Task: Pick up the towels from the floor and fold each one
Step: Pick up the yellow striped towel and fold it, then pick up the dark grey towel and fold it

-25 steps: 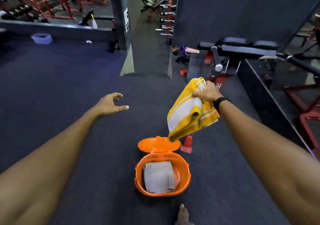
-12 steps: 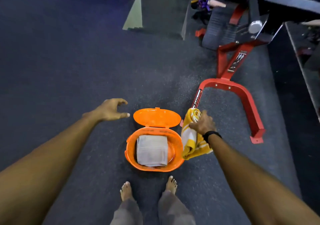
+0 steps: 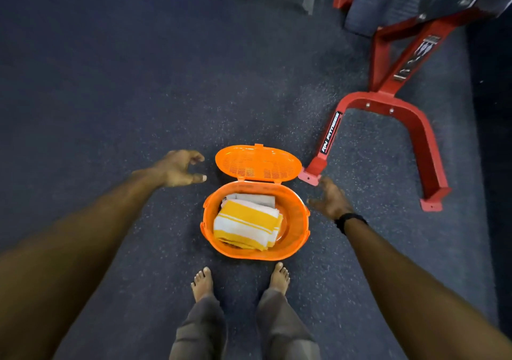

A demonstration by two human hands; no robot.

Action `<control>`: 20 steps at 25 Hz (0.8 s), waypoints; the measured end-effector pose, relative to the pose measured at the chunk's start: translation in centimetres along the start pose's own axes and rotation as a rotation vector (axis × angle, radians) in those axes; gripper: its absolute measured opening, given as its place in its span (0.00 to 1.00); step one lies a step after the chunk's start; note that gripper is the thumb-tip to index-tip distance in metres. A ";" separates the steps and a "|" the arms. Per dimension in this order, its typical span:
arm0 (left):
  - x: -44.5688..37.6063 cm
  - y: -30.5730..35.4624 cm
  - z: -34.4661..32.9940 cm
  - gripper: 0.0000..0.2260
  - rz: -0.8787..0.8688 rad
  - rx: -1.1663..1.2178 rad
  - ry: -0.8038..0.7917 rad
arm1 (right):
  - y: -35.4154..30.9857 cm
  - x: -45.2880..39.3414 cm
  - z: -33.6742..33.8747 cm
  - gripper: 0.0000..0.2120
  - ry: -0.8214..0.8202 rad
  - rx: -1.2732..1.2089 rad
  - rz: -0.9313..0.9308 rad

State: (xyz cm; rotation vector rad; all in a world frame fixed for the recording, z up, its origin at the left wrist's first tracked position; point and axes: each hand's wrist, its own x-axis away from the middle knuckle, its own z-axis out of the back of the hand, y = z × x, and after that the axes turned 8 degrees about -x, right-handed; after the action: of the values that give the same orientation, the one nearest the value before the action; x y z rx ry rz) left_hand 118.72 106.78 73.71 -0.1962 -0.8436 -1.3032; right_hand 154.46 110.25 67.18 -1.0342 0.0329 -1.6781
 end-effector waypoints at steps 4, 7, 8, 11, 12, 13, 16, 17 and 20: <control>1.9 1.6 4.1 0.27 -0.028 0.045 0.047 | -5.2 1.4 4.2 0.30 0.010 -0.034 0.144; 5.2 4.1 10.0 0.28 -0.079 0.075 0.153 | -10.9 3.9 10.3 0.30 0.019 -0.064 0.244; 6.6 5.2 12.1 0.28 -0.090 0.087 0.203 | -12.9 5.0 12.8 0.30 0.033 -0.067 0.281; 10.4 7.9 18.0 0.28 -0.109 0.132 0.325 | -17.8 8.1 20.1 0.28 0.105 -0.050 0.383; 11.7 8.9 20.0 0.28 -0.121 0.141 0.370 | -19.2 9.4 22.7 0.28 0.142 -0.042 0.413; 13.0 10.0 21.8 0.27 -0.134 0.143 0.417 | -20.5 10.6 25.2 0.28 0.175 -0.044 0.440; 16.8 13.7 26.6 0.26 -0.205 0.163 0.545 | -23.3 14.2 32.1 0.28 0.251 -0.043 0.507; 17.7 14.9 27.7 0.27 -0.229 0.161 0.573 | -23.8 15.2 33.9 0.28 0.275 -0.037 0.529; 19.0 17.7 29.9 0.27 -0.288 0.152 0.639 | -24.4 18.3 37.5 0.28 0.342 -0.008 0.565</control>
State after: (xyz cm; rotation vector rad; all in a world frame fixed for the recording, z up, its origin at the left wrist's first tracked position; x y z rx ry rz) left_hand 122.04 114.53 112.40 0.4600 -0.4223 -1.4422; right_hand 159.30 122.59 113.64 -0.6483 0.5092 -1.3103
